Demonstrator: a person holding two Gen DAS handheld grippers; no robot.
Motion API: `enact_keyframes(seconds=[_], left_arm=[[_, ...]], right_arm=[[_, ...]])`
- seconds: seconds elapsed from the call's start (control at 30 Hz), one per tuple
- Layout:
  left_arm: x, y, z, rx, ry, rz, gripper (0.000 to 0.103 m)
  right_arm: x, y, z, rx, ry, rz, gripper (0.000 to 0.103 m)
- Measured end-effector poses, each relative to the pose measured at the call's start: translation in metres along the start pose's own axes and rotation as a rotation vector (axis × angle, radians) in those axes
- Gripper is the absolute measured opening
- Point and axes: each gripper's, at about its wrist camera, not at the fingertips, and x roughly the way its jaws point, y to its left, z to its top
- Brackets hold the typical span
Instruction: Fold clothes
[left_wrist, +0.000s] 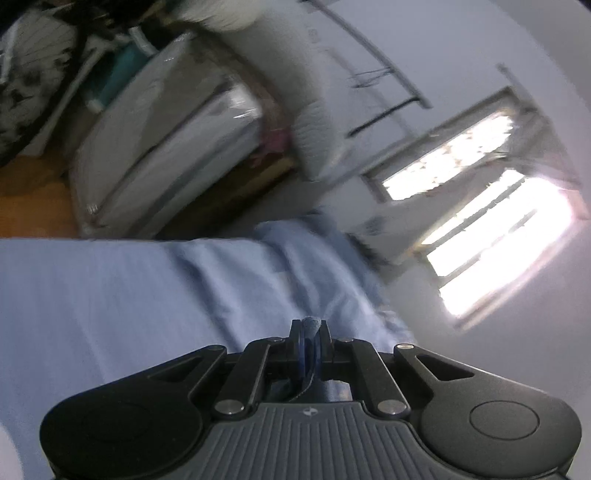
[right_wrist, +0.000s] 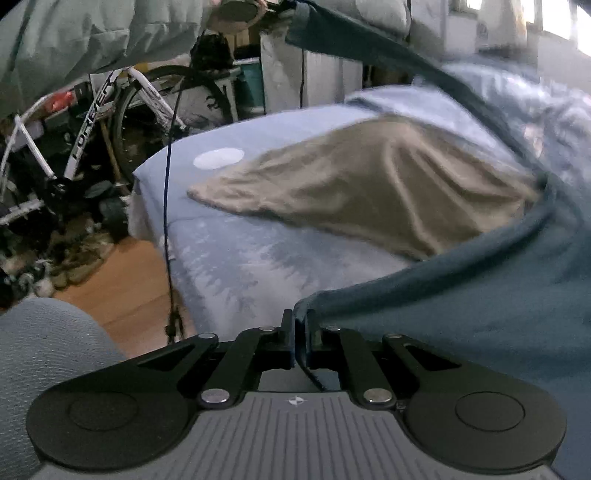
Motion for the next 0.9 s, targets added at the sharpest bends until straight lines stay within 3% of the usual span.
enact_keyframes(seconds=[0.07, 0.17, 0.23, 0.27, 0.33, 0.37, 0.53, 0.67, 0.8, 0.9], left_arm=[[0.011, 0.017, -0.007, -0.011, 0.023, 0.058, 0.002], [0.028, 0.052, -0.021, -0.025, 0.064, 0.159, 0.002], [0.038, 0.072, -0.025, -0.009, 0.076, 0.179, 0.008], [0.042, 0.082, -0.027, 0.011, 0.08, 0.18, 0.016], [0.04, 0.095, -0.028, 0.071, 0.061, 0.182, 0.064], [0.037, 0.101, -0.028, 0.097, 0.044, 0.185, 0.067], [0.009, 0.121, -0.036, 0.193, -0.011, 0.196, 0.07], [0.002, 0.132, -0.06, 0.236, 0.104, 0.197, 0.07], [0.01, 0.152, -0.083, 0.085, 0.273, 0.173, 0.068], [0.014, 0.152, -0.089, 0.012, 0.284, 0.128, 0.068]], right_arm=[[0.006, -0.005, -0.004, 0.018, 0.037, 0.023, 0.017], [0.004, -0.008, -0.008, 0.043, 0.032, 0.077, 0.02], [-0.002, -0.008, -0.007, 0.047, 0.017, 0.113, 0.021], [-0.005, -0.008, -0.006, 0.047, 0.007, 0.124, 0.021], [-0.013, -0.01, -0.003, 0.05, -0.018, 0.134, 0.023], [-0.018, -0.011, -0.001, 0.053, -0.031, 0.138, 0.025], [-0.03, -0.021, 0.009, 0.08, -0.09, 0.138, 0.029], [-0.031, -0.025, 0.018, 0.09, -0.125, 0.116, 0.029], [-0.028, -0.027, 0.018, 0.117, -0.128, 0.119, 0.029], [-0.024, -0.026, 0.016, 0.124, -0.12, 0.122, 0.029]])
